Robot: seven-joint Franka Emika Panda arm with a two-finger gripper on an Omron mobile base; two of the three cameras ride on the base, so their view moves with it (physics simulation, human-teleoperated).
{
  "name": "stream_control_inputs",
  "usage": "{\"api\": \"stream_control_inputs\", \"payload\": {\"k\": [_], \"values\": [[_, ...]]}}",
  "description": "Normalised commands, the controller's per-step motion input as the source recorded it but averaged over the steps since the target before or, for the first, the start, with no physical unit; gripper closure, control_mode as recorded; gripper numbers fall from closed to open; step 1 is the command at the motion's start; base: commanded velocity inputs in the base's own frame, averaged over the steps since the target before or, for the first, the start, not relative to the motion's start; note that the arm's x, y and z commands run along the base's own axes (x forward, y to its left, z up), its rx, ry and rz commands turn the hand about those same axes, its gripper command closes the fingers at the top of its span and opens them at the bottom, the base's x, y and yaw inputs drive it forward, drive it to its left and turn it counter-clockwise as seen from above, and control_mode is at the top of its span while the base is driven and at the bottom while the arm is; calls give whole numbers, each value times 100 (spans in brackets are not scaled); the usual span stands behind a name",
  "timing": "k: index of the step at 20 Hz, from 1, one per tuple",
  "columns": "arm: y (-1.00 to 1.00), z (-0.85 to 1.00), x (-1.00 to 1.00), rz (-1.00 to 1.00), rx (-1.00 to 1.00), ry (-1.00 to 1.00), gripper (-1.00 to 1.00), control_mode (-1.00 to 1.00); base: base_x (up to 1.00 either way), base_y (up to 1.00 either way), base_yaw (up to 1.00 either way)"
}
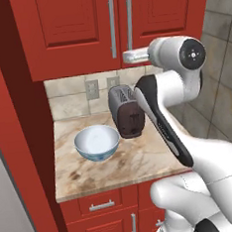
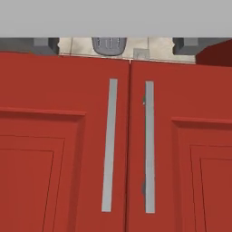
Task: Open the cabinet. Pick the mango and apple from the cabinet and place them into the bowl. Then close the cabinet.
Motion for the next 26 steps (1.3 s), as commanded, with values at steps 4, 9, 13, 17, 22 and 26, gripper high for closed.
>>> {"api": "stream_control_inputs", "payload": {"k": [4,9,13,17,22,26], "values": [[2,32,4,0,0,-1,-100,-100,0,0,0],[0,13,29,0,0,2,-100,-100,0,0,0],[0,3,40,0,0,2,-100,-100,0,0,0],[0,0,52,0,0,6,-100,-100,0,0,0],[0,0,55,0,0,6,-100,-100,0,0,0],[0,0,55,0,0,6,-100,-100,0,0,0]]}}
